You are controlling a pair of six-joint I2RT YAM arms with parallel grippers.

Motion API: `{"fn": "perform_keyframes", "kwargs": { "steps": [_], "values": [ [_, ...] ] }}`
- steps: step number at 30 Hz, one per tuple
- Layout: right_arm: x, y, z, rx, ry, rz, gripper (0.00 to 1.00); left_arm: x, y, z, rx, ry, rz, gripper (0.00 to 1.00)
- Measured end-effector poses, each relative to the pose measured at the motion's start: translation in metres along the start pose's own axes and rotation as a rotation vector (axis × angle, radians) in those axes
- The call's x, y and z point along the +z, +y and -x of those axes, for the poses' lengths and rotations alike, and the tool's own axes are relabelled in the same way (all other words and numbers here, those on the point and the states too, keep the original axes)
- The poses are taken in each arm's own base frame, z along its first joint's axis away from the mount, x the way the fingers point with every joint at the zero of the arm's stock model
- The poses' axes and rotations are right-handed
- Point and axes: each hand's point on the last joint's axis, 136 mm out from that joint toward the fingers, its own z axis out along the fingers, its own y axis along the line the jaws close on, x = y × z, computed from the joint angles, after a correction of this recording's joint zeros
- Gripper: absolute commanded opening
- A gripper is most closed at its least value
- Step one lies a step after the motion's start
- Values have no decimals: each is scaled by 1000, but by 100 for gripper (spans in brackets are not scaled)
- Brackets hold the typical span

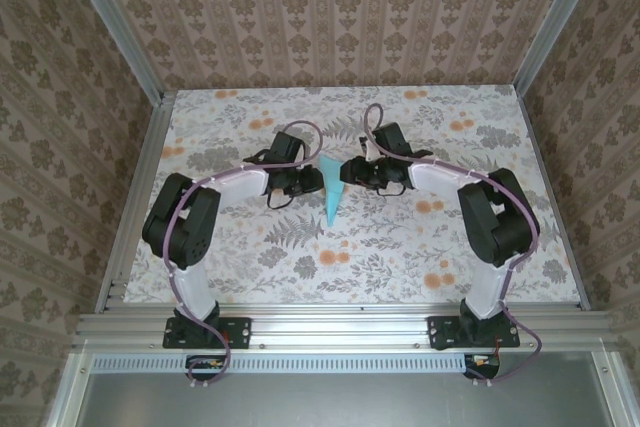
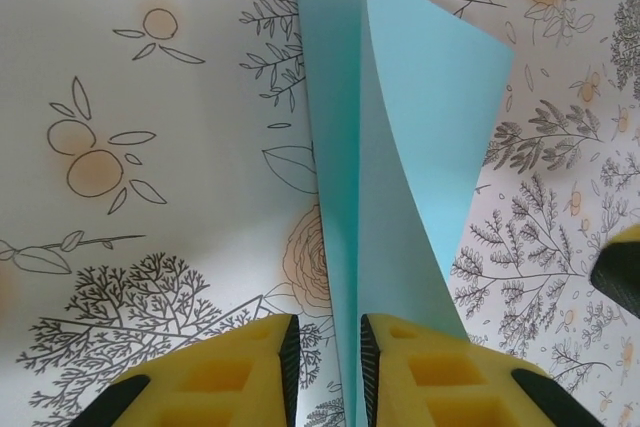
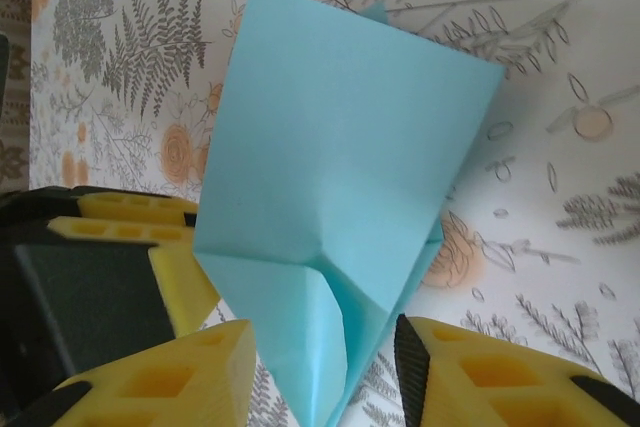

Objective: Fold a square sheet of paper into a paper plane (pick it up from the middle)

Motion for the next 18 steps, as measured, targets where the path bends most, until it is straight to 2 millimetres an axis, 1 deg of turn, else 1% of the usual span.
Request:
{"fn": "perform_keyframes", "kwargs": {
  "steps": [2, 4, 7, 10, 13, 15, 18],
  "values": [
    [6, -2, 5, -3, 3, -10, 41, 1, -1, 1, 6, -12, -10, 29],
    [13, -5, 8, -9, 10, -24, 39, 2, 2, -2, 8, -18, -15, 32],
    [26, -10, 18, -11, 19, -47, 36, 2, 11, -14, 6, -18, -15, 36],
    [40, -14, 25, -18, 27, -57, 34, -4, 17, -24, 7, -36, -24, 40],
    [50, -21, 25, -13, 41, -68, 33, -14, 15, -27, 8, -82, -56, 45],
    [54, -26, 21, -4, 55, -78, 33, -19, 12, -26, 5, -117, -84, 48],
    [55, -29, 18, 5, 65, -90, 31, -21, 9, -26, 4, -147, -118, 52]
  ]
}}
